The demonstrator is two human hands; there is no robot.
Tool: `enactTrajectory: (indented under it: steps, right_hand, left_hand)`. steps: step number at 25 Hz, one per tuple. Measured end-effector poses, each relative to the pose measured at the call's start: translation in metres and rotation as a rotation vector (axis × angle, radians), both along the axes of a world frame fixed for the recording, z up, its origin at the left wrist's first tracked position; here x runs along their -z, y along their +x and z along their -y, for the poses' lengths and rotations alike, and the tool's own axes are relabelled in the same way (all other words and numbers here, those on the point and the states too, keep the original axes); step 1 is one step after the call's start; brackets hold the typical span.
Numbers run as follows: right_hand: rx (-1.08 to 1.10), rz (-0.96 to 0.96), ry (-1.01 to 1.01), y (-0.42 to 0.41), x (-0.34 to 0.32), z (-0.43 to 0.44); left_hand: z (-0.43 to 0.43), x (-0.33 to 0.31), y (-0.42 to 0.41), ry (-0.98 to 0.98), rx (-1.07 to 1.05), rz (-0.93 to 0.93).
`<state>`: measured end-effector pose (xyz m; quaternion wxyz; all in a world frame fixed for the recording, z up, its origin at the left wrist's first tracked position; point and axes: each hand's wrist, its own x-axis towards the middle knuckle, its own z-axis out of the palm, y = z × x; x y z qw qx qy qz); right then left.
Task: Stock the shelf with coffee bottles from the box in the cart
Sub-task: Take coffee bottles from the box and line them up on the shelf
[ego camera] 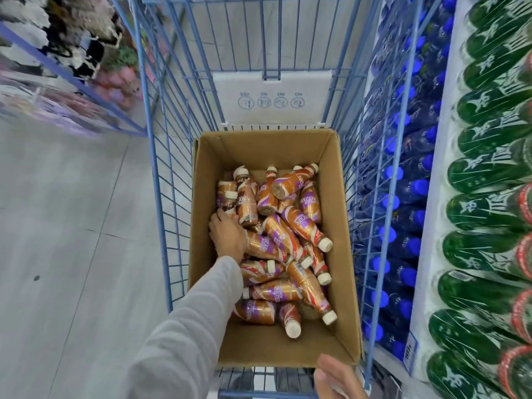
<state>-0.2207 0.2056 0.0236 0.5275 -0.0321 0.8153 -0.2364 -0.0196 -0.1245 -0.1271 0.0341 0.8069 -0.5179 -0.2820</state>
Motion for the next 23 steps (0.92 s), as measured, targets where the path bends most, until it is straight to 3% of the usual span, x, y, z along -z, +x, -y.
enactTrajectory:
  steps: [1,3,6,10,17,21,23]
  right_hand:
    - [-0.009,-0.204,0.0,0.011,-0.009,0.012]
    - [-0.206,0.0,-0.076,0.057,-0.042,0.054]
    - [-0.123,0.058,-0.093,0.052,-0.069,0.087]
    - [-0.242,0.127,-0.156,0.046,-0.077,0.155]
    - [-0.431,0.009,-0.198,0.082,0.025,0.306]
    - [-0.44,-0.08,-0.155,0.122,0.084,0.365]
    - [-0.594,-0.251,-0.103,0.14,0.108,0.376]
  left_hand:
    - [-0.004,-0.008,0.0,-0.021,0.009,-0.027]
    - [-0.014,-0.031,0.002,-0.072,-0.003,-0.127]
    - [-0.02,-0.077,0.011,-0.12,-0.052,-0.309]
    - [-0.035,-0.146,0.02,-0.172,-0.056,-0.544]
    - [-0.061,-0.214,0.03,-0.057,-0.243,-0.918]
    - [-0.062,-0.214,0.042,-0.025,-0.318,-0.918]
    - [-0.062,-0.208,0.053,-0.026,-0.359,-0.904]
